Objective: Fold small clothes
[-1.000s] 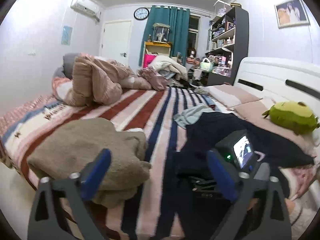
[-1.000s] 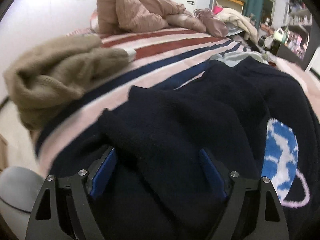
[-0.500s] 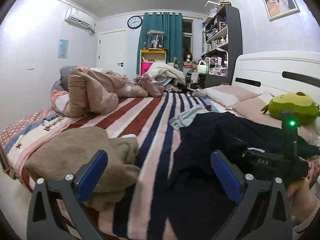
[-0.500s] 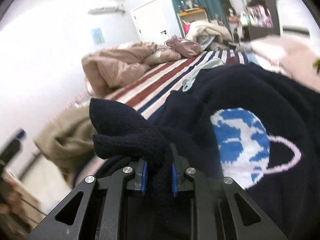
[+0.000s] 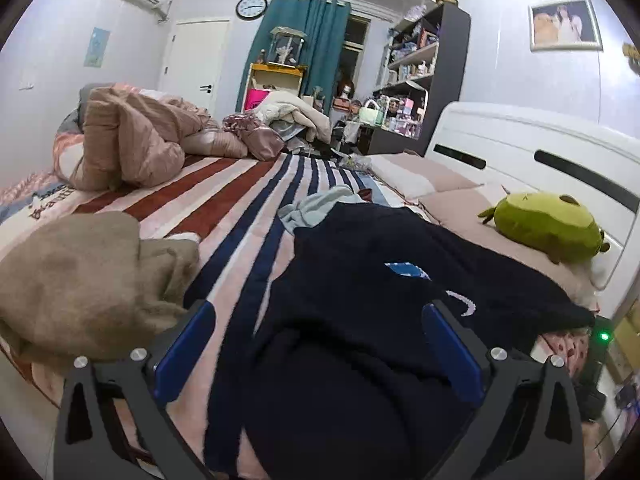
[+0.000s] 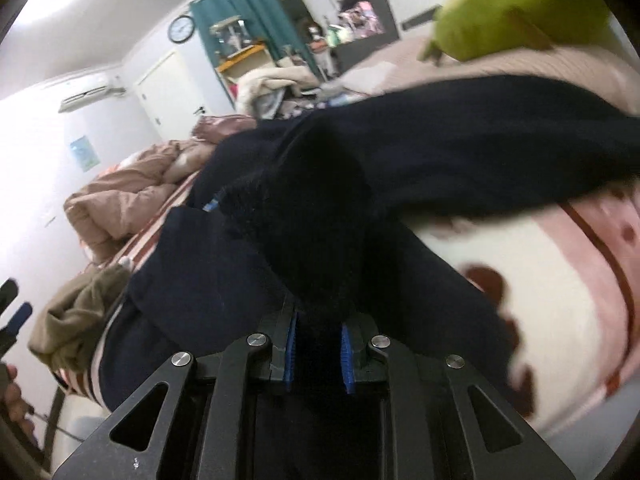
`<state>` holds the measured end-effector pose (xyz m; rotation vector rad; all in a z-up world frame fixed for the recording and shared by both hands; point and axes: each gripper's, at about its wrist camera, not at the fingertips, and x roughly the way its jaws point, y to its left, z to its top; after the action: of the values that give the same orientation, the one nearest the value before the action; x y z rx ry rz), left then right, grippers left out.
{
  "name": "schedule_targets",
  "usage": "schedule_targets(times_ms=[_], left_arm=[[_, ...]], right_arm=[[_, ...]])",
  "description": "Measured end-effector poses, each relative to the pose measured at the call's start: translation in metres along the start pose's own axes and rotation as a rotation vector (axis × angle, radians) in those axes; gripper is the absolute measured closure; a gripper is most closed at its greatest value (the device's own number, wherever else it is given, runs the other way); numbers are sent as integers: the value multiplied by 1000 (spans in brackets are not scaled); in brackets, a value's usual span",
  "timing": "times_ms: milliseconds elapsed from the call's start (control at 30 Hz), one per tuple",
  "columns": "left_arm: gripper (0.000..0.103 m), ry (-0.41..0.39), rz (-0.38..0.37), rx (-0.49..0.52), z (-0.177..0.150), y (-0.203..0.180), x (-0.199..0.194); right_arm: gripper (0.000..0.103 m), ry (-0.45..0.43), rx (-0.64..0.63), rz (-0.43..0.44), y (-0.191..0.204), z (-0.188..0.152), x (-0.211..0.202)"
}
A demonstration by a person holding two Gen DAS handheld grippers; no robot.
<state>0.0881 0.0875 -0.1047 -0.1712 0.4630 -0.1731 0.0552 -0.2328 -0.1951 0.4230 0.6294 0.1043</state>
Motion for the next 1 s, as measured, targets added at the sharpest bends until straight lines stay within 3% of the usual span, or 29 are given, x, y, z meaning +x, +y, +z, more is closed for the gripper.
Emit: schedule_targets(times_ms=[167, 267, 333, 433, 467, 500, 533, 567, 700, 867, 900, 967, 1000], left_arm=[[1, 3, -62, -4, 1, -16, 16], [1, 6, -77, -1, 3, -23, 23], [1, 14, -90, -3, 4, -28, 27], [1, 31, -97, 4, 4, -35, 33], [1, 38, -95, 11, 3, -37, 35], [1, 46, -92, 19, 3, -40, 38], [1, 53, -90, 26, 1, -42, 40], [1, 60, -90, 31, 0, -44, 43], [1, 81, -107, 37, -4, -55, 51], [1, 86, -132, 49, -3, -69, 57], [1, 87, -137, 49, -2, -70, 57], [1, 89, -148, 52, -2, -74, 57], [1, 89, -150, 58, -2, -76, 57]], right_arm=[[84, -28, -26, 43, -17, -1, -25], [72, -56, 60, 67, -33, 13, -32], [48, -46, 73, 46, -43, 17, -30], [44, 4, 123, 95, -56, 23, -16], [46, 7, 157, 123, -62, 23, -15], [61, 8, 163, 112, -64, 23, -13], [85, 16, 133, 62, -64, 23, -13], [95, 18, 101, 30, -64, 22, -14], [100, 31, 94, 74, -75, 14, -26], [98, -56, 183, -11, -108, 24, -52], [95, -64, 199, -30, -116, 28, -54], [72, -54, 234, -60, -133, 36, -57], [51, -46, 237, -68, -139, 39, -56]])
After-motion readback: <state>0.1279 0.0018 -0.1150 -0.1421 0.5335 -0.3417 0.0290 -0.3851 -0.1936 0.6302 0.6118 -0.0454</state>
